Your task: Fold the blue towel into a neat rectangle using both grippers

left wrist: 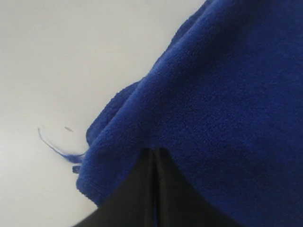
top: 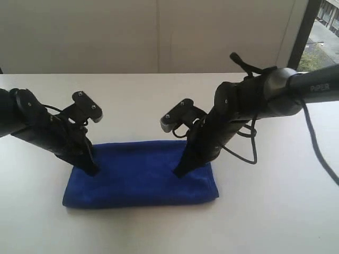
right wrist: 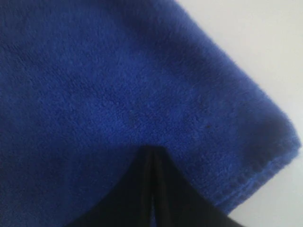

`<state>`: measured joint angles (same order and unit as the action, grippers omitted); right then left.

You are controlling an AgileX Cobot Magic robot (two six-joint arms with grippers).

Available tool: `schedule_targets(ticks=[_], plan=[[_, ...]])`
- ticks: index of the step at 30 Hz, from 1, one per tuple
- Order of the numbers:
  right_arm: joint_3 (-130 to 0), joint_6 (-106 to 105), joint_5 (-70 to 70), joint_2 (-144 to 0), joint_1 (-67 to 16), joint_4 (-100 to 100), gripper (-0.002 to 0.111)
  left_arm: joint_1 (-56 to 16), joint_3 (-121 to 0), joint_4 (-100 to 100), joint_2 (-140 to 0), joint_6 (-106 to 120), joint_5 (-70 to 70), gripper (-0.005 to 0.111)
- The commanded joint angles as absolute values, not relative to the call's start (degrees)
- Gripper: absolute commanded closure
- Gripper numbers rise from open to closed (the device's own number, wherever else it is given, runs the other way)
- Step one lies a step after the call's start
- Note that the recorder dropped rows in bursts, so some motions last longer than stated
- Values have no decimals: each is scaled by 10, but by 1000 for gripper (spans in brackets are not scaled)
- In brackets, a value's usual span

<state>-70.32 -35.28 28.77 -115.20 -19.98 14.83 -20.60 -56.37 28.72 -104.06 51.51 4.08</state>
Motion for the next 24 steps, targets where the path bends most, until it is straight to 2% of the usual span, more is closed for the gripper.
schedule_targets(ticks=[1, 24], plan=[[-686, -360, 292, -1164, -199, 148, 108, -208, -561, 293, -1061, 512, 35, 107], [-666, -295, 306, -1165, -199, 48, 108, -227, -574, 293, -1086, 512, 27, 107]])
